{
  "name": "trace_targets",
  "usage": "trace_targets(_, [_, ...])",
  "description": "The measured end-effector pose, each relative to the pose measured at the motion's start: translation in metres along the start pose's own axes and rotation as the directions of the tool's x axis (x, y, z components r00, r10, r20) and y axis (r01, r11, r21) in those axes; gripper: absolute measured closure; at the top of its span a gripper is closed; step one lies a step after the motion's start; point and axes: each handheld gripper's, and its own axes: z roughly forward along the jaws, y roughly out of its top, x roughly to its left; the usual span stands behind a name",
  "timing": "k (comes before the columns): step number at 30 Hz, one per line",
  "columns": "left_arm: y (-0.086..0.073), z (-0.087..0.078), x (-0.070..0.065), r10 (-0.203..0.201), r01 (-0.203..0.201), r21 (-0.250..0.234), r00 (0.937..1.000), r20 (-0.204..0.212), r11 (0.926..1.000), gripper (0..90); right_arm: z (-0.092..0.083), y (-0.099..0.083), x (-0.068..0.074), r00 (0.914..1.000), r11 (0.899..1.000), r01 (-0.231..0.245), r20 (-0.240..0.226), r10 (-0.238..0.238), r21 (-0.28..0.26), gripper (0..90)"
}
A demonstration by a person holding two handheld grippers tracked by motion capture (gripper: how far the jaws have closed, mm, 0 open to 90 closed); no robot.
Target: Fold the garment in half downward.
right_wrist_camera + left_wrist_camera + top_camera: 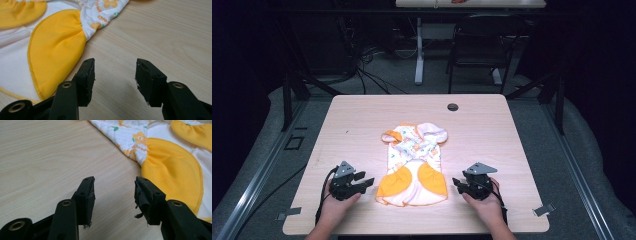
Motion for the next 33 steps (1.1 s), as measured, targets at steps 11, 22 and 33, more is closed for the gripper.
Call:
trace_targets(11, [0.001,0.002,-0.007,0.035,-0.035,0.005,0.9994,-0.005,0.9994,50.5,0.001,0.000,0.003,0.9996,0.999,0.027,-0.010,-0.027,0.022,50.0])
trace_targets(22, [0.020,0.017,-0.021,0.056,-0.056,0.017,0.9976,0.041,0.9983,56.4,0.008,0.023,0.015,0.9951,0.997,0.067,-0.076,-0.064,0.035,61.7])
trace_targets(33, [0.055,0.054,-0.027,0.072,-0.074,0.035,0.9957,0.059,0.9966,79.8,0.039,0.048,0.013,0.9952,0.998,0.055,-0.083,-0.052,0.036,74.0])
